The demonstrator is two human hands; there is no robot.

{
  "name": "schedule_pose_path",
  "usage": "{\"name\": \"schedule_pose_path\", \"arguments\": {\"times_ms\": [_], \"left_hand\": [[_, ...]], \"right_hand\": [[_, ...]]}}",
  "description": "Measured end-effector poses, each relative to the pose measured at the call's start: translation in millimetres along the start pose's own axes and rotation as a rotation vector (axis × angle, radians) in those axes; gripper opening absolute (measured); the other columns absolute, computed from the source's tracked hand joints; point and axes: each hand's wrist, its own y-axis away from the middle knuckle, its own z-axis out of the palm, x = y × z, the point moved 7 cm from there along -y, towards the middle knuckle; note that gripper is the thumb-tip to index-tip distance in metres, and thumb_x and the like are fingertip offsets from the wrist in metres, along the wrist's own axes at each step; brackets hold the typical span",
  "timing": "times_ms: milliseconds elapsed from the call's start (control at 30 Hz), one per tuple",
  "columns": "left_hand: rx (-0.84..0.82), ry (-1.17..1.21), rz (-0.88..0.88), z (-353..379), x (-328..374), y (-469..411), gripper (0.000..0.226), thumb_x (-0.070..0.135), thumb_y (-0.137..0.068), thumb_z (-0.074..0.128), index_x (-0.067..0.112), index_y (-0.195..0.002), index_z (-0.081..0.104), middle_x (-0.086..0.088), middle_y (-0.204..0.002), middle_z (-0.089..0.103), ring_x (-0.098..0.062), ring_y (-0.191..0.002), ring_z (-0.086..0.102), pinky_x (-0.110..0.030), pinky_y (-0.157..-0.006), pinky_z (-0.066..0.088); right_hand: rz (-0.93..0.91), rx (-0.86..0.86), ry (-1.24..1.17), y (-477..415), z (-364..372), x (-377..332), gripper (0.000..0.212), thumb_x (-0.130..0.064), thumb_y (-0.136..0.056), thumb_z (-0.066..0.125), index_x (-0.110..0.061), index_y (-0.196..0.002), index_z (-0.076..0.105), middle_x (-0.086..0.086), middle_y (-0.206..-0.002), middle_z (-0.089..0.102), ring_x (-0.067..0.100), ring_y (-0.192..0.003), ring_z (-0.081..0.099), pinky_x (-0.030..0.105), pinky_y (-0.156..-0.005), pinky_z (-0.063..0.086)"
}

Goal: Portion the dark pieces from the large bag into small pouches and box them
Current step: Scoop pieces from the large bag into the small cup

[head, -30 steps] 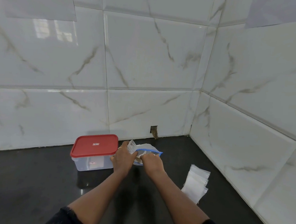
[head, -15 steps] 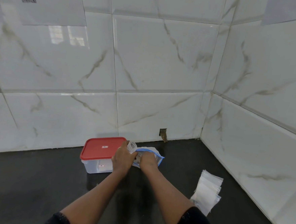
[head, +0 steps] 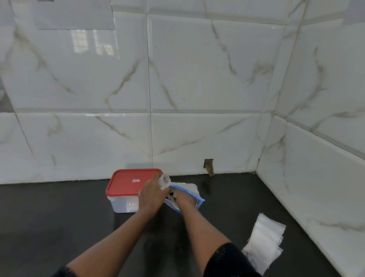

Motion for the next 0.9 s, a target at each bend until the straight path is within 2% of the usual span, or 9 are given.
{"name": "schedule_pose_path", "arguments": {"times_ms": [33,67,133,167,233,400,567,700,900], "left_hand": [[0.0,-0.002,0.003,-0.5,-0.5,-0.2,0.053,0.037,-0.079,0.067,0.023,-0.125,0.047,-0.003,-0.115,0.062,-0.024,-0.104,0.057,-0.046,-0.092,0.046],[0.001,-0.002,0.006,-0.9,-0.9,-0.6,0.053,0.038,-0.078,0.067,0.023,-0.126,0.048,-0.002,-0.115,0.063,-0.023,-0.104,0.057,-0.046,-0.092,0.046],[0.003,-0.008,0.017,-0.8,-1.3,-1.7,0.054,0.038,-0.078,0.067,0.024,-0.126,0.048,-0.001,-0.115,0.063,-0.023,-0.104,0.057,-0.046,-0.092,0.046],[0.003,-0.017,0.02,-0.7,-1.4,-1.9,0.054,0.039,-0.078,0.067,0.024,-0.126,0.048,-0.001,-0.115,0.063,-0.022,-0.104,0.057,-0.046,-0.092,0.046],[0.003,-0.042,0.025,-0.3,-1.4,-2.5,0.054,0.04,-0.078,0.067,0.024,-0.126,0.047,-0.001,-0.115,0.062,-0.023,-0.105,0.056,-0.046,-0.093,0.045],[0.003,-0.07,0.053,1.7,1.2,-0.8,0.052,0.038,-0.079,0.066,0.023,-0.126,0.047,-0.003,-0.113,0.063,-0.024,-0.103,0.057,-0.047,-0.092,0.045],[0.0,-0.113,0.047,1.5,-0.7,2.3,0.054,0.038,-0.08,0.066,0.023,-0.127,0.046,-0.003,-0.113,0.063,-0.025,-0.104,0.057,-0.046,-0.092,0.044],[-0.001,-0.151,0.039,0.2,0.4,5.5,0.054,0.036,-0.081,0.065,0.021,-0.129,0.044,-0.005,-0.115,0.062,-0.025,-0.105,0.056,-0.045,-0.093,0.044],[0.015,-0.159,0.079,-0.7,5.5,7.9,0.052,0.034,-0.08,0.067,0.022,-0.126,0.047,-0.003,-0.111,0.064,-0.024,-0.101,0.057,-0.043,-0.091,0.045]], "right_hand": [[0.026,-0.031,-0.007,-4.4,4.1,3.3,0.04,-0.021,-0.101,0.04,-0.003,-0.136,0.046,0.012,-0.139,0.05,0.007,-0.079,0.048,-0.005,-0.046,0.036],[0.057,-0.048,-0.016,0.3,2.3,1.6,0.042,-0.024,-0.101,0.04,-0.006,-0.138,0.045,0.011,-0.139,0.049,0.011,-0.095,0.051,-0.005,-0.059,0.04],[0.124,-0.06,-0.063,5.0,1.9,-0.5,0.045,-0.033,-0.099,0.042,-0.012,-0.139,0.042,0.007,-0.137,0.047,0.017,-0.119,0.049,0.014,-0.092,0.042],[0.152,-0.069,-0.069,3.1,3.0,0.4,0.047,-0.038,-0.098,0.043,-0.014,-0.139,0.041,0.006,-0.137,0.046,0.018,-0.123,0.047,0.021,-0.097,0.041],[0.189,-0.089,-0.031,6.3,2.5,0.5,0.048,-0.04,-0.098,0.042,-0.014,-0.138,0.04,0.006,-0.137,0.045,0.019,-0.126,0.046,0.025,-0.1,0.04],[0.206,-0.085,0.015,6.0,-0.3,6.3,0.044,-0.028,-0.101,0.037,-0.009,-0.14,0.037,0.008,-0.141,0.043,0.02,-0.129,0.043,0.025,-0.104,0.036],[0.207,-0.136,0.049,13.6,-1.4,-2.1,0.047,-0.033,-0.101,0.036,-0.012,-0.143,0.034,0.008,-0.144,0.039,0.022,-0.132,0.04,0.029,-0.106,0.035],[0.201,-0.188,0.058,16.7,-0.4,-4.5,0.045,-0.026,-0.102,0.035,-0.008,-0.143,0.033,0.01,-0.147,0.037,0.025,-0.135,0.038,0.033,-0.113,0.032],[0.228,-0.109,-0.04,22.3,-1.3,0.7,0.046,-0.032,-0.1,0.037,-0.011,-0.142,0.037,0.008,-0.143,0.041,0.023,-0.131,0.041,0.029,-0.107,0.035]]}}
